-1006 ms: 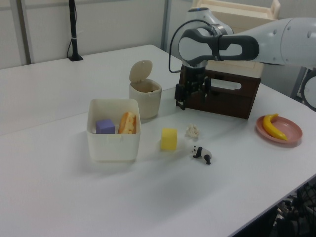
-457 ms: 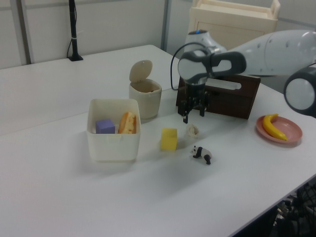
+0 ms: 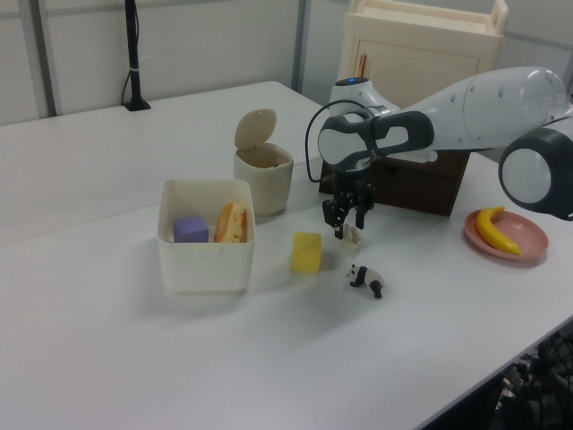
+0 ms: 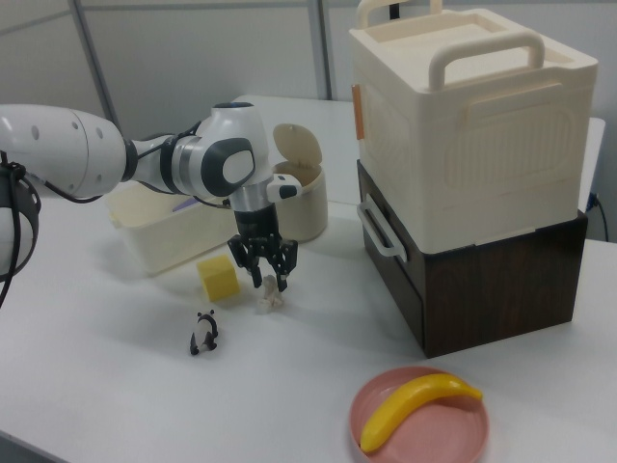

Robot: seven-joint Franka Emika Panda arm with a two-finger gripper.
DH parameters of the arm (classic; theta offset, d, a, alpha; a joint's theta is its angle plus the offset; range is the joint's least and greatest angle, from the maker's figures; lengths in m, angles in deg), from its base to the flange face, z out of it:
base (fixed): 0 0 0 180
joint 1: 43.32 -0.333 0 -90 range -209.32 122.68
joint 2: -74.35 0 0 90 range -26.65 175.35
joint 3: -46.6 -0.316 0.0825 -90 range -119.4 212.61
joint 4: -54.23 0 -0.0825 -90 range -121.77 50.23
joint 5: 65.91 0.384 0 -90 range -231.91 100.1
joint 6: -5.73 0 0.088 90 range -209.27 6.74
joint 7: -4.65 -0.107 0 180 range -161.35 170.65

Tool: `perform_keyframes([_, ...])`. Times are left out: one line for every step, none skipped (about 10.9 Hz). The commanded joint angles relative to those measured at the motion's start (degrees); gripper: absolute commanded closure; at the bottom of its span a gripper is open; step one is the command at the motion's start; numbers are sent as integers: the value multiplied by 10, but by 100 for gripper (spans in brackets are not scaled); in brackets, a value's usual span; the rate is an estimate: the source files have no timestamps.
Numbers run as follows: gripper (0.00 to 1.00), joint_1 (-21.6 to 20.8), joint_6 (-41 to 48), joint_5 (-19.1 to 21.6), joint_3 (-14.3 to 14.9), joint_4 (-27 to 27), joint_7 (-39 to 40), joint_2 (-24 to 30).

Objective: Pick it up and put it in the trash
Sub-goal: 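Lift the paper ball and carry it over the small white trash bin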

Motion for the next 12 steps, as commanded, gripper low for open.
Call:
perform_keyframes([100, 3, -5, -1, 2, -6, 30, 26])
perform_keyframes([100, 3, -5, 1, 2, -4, 29, 43])
perform_keyframes([100, 3, -6, 2, 1, 7, 26, 57])
perform_keyframes([100, 3, -7, 15, 0, 22, 25, 62])
perform_keyframes([100, 1, -9, 39, 1, 49, 23, 63])
perform_keyframes([100, 1, -12, 55, 1, 71, 16, 63])
perform_keyframes([100, 1, -24, 70, 1, 96, 1, 62])
perform_keyframes([100, 0, -66, 76, 1, 104, -28, 61])
perform_keyframes([100, -3, -130, 75, 1, 102, -80, 56])
perform_keyframes([100, -4, -192, 74, 0, 99, -135, 43])
perform_keyframes([100, -5, -235, 73, -3, 100, -178, 29])
perform_keyframes([100, -11, -267, 73, -4, 100, -211, 16])
